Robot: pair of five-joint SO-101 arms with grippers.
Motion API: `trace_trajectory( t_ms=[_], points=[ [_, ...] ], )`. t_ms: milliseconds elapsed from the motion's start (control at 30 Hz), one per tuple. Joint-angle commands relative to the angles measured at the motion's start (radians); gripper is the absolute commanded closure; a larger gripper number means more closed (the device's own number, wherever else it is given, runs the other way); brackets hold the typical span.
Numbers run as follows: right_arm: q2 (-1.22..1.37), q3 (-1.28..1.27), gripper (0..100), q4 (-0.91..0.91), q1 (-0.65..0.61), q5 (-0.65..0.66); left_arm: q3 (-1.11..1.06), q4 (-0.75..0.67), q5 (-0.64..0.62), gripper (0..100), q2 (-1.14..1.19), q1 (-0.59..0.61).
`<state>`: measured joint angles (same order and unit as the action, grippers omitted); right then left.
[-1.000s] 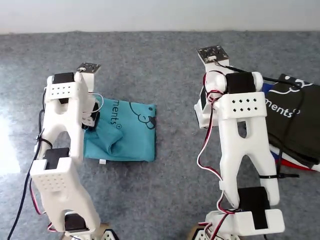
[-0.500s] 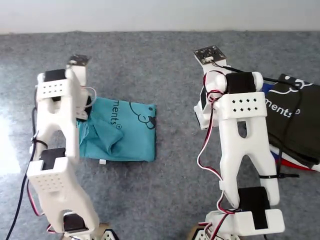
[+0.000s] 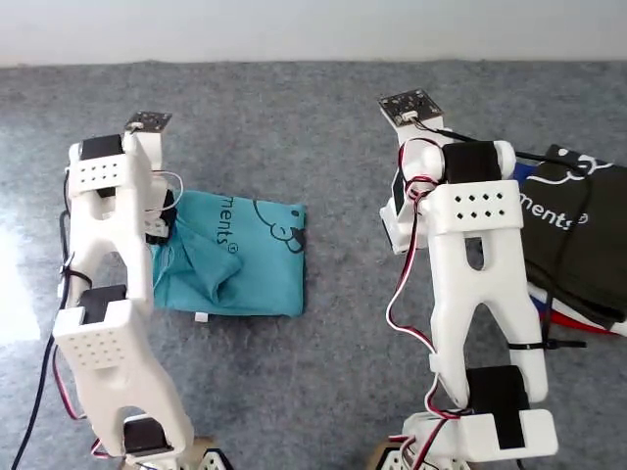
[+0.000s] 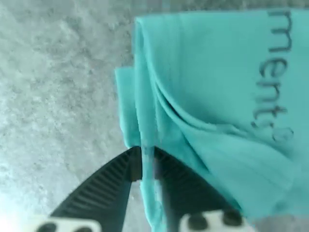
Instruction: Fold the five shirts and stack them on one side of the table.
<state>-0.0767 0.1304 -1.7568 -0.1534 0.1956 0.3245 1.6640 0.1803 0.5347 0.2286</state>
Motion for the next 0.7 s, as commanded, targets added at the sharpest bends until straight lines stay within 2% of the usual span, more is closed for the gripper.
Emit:
trace_trajectory(
  t_ms=[0, 467, 667],
  points=[
    [-0.033, -0.002, 98.8, -0.036, 0.010, 0.011, 0.039, 0.054, -0.018, 85, -0.025, -0.020],
    [-0.033, -0.002, 98.8, -0.036, 0.010, 0.009, 0.070, 0.040, -0.083, 85, -0.130, -0.061],
    [-0.033, -0.002, 98.8, -0.036, 0.010, 0.009, 0.065, 0.041, -0.097, 85, -0.086, -0.071]
  ],
)
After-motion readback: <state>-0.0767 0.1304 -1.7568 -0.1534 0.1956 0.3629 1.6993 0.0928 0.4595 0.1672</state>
